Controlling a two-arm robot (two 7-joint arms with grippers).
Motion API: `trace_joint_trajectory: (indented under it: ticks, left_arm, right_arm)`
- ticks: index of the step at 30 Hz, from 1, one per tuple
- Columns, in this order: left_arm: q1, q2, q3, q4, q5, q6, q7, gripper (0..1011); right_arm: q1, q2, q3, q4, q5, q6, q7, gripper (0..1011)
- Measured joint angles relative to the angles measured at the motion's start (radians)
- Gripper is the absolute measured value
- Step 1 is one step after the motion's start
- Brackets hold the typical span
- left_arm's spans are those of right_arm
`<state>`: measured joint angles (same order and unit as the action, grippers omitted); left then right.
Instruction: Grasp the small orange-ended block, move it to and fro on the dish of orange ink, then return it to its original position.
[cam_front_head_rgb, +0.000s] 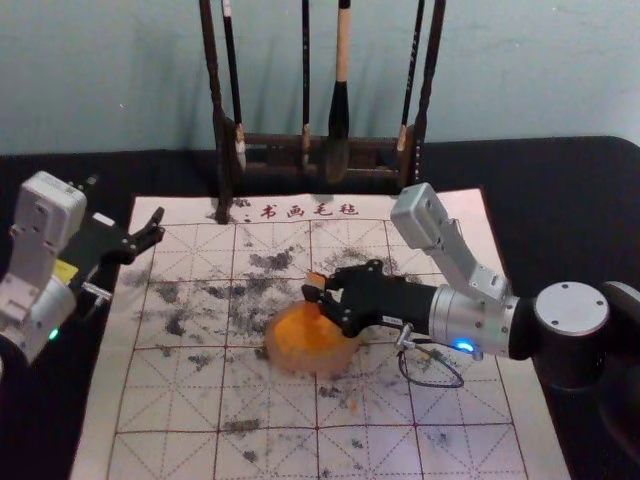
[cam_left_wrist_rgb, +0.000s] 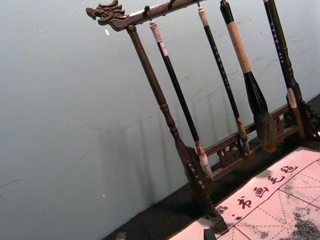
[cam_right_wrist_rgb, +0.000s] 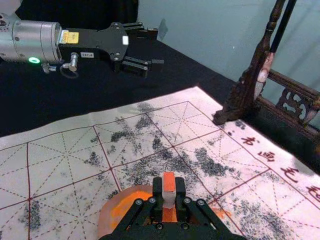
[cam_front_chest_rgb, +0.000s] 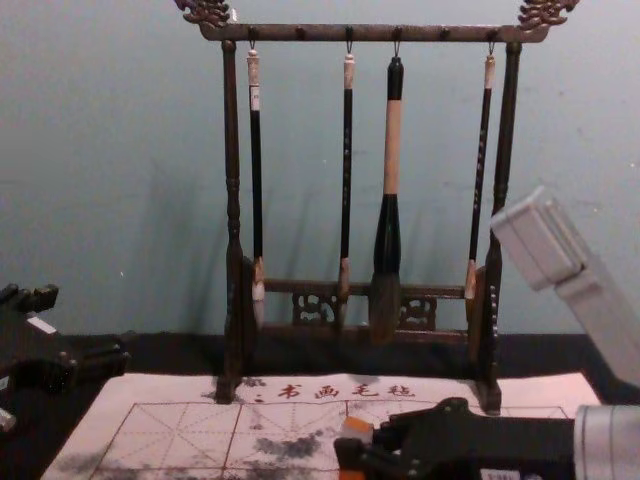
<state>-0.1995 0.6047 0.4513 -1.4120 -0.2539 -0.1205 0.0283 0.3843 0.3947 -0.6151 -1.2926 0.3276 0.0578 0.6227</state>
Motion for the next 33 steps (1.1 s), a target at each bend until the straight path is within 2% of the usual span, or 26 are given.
trace_joint_trajectory:
  ticks: [11,22,33]
  left_arm:
    - [0.0,0.0,0.0,0.0,0.0,0.0,0.0,1001]
    - [0.0,0.0,0.0,0.0,0.0,0.0,0.0,1001]
    - [0.0,0.0,0.0,0.0,0.0,0.0,0.0,1001]
  right_arm:
    - [-0.022,0.024,0.015,-0.034,0.005,0.003,-0.007,133]
    - [-0.058,0.068,0.022,-0.084,0.016,0.009,0.003,133]
    - [-0.082,0.083,0.021,-0.118,0.032,0.012,0.012,133]
